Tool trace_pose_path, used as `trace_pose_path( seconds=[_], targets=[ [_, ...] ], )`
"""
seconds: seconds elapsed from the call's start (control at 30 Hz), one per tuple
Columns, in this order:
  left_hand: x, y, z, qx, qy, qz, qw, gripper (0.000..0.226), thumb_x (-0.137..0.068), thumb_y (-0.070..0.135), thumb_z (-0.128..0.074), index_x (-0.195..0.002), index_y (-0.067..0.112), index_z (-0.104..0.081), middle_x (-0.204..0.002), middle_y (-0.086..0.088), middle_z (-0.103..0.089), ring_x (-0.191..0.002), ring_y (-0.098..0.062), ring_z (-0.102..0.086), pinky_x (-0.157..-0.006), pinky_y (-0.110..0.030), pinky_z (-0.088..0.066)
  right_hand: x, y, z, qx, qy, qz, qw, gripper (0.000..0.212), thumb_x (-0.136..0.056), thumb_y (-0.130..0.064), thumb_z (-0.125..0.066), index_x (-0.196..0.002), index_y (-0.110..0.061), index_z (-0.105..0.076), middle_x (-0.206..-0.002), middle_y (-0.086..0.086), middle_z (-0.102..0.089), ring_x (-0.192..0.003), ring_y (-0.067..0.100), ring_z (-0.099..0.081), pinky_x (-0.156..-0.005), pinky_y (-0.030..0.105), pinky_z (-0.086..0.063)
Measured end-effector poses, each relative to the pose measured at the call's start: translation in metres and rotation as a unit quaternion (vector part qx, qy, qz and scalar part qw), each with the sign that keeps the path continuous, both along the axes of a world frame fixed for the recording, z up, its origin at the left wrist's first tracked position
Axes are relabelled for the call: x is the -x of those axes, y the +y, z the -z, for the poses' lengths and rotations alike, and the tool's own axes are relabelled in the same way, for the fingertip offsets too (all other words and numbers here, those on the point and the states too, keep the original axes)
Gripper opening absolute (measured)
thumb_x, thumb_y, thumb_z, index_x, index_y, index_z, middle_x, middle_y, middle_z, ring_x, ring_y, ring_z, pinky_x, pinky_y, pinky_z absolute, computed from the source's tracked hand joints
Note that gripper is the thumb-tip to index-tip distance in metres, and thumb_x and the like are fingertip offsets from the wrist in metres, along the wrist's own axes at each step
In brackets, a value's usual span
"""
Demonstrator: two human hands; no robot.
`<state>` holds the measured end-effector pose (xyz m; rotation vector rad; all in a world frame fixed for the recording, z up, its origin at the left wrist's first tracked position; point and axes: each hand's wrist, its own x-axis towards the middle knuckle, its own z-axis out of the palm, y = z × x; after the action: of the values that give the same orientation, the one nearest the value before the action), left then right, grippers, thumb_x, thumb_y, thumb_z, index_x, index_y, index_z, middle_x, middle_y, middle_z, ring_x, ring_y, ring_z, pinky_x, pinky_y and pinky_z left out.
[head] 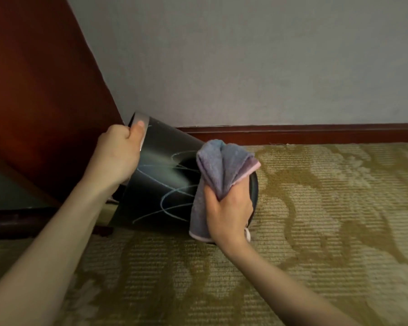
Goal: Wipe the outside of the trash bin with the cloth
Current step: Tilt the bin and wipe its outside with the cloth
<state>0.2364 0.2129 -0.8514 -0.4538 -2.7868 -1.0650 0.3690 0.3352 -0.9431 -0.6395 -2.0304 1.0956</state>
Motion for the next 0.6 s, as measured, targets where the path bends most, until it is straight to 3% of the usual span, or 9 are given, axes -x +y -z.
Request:
trace_pose_path(
  seconds=[0.13, 0.23, 0.37, 0.5, 0.6],
  targets=[
    [-0.003, -0.002, -0.001, -0.013, -0.007, 0.038, 0.999, 0.053, -0.097, 0.04, -0.037, -0.056, 0.006, -0.043, -0.051, -0.002, -0.038, -0.048, -0.019, -0.036, -0.049, -0.033, -0.025, 0.003, 0.01, -0.003, 0.021, -0.005, -0.008, 1.0, 0.064, -0.075, -0.045, -0.053, -0.126, -0.006, -0.048, -0.119, 0.007, -0.059, -0.105, 0.016, -0.056, -0.085, 0.015, -0.039],
    [-0.003, -0.002, -0.001, -0.021, -0.02, 0.068, 0.997, 0.057, -0.096, 0.04, -0.038, -0.065, -0.006, -0.047, -0.055, -0.004, -0.039, -0.051, -0.019, -0.037, -0.052, -0.034, -0.027, 0.011, 0.022, -0.013, 0.03, -0.006, -0.019, 0.999, 0.051, -0.076, -0.038, -0.059, -0.119, -0.011, -0.051, -0.111, 0.0, -0.062, -0.098, 0.011, -0.059, -0.084, 0.026, -0.047],
    [-0.005, -0.007, -0.002, -0.028, -0.028, 0.079, 0.996, 0.055, -0.096, 0.041, -0.038, -0.063, -0.001, -0.049, -0.05, 0.003, -0.038, -0.047, -0.013, -0.038, -0.051, -0.033, -0.028, 0.034, 0.041, -0.028, 0.006, -0.058, -0.031, 0.998, 0.044, -0.079, -0.035, -0.061, -0.115, -0.012, -0.051, -0.106, 0.004, -0.063, -0.092, 0.02, -0.062, -0.077, 0.037, -0.051],
    [-0.008, -0.013, 0.002, -0.038, -0.027, 0.082, 0.996, 0.049, -0.097, 0.038, -0.038, -0.053, 0.016, -0.04, -0.038, 0.009, -0.04, -0.035, -0.001, -0.036, -0.048, -0.031, -0.025, 0.06, 0.057, -0.038, -0.034, -0.139, -0.023, 0.989, 0.039, -0.079, -0.04, -0.062, -0.102, -0.01, -0.051, -0.086, 0.003, -0.057, -0.076, 0.025, -0.057, -0.061, 0.031, -0.038],
    [-0.011, -0.019, 0.004, -0.045, -0.037, 0.096, 0.994, 0.053, -0.097, 0.042, -0.037, -0.064, 0.005, -0.055, -0.047, 0.007, -0.051, -0.041, -0.004, -0.042, -0.052, -0.032, -0.032, 0.083, 0.072, -0.04, -0.026, -0.2, -0.038, 0.979, 0.035, -0.077, -0.042, -0.063, -0.092, -0.014, -0.049, -0.09, 0.011, -0.059, -0.079, 0.031, -0.057, -0.063, 0.031, -0.036]
  ],
)
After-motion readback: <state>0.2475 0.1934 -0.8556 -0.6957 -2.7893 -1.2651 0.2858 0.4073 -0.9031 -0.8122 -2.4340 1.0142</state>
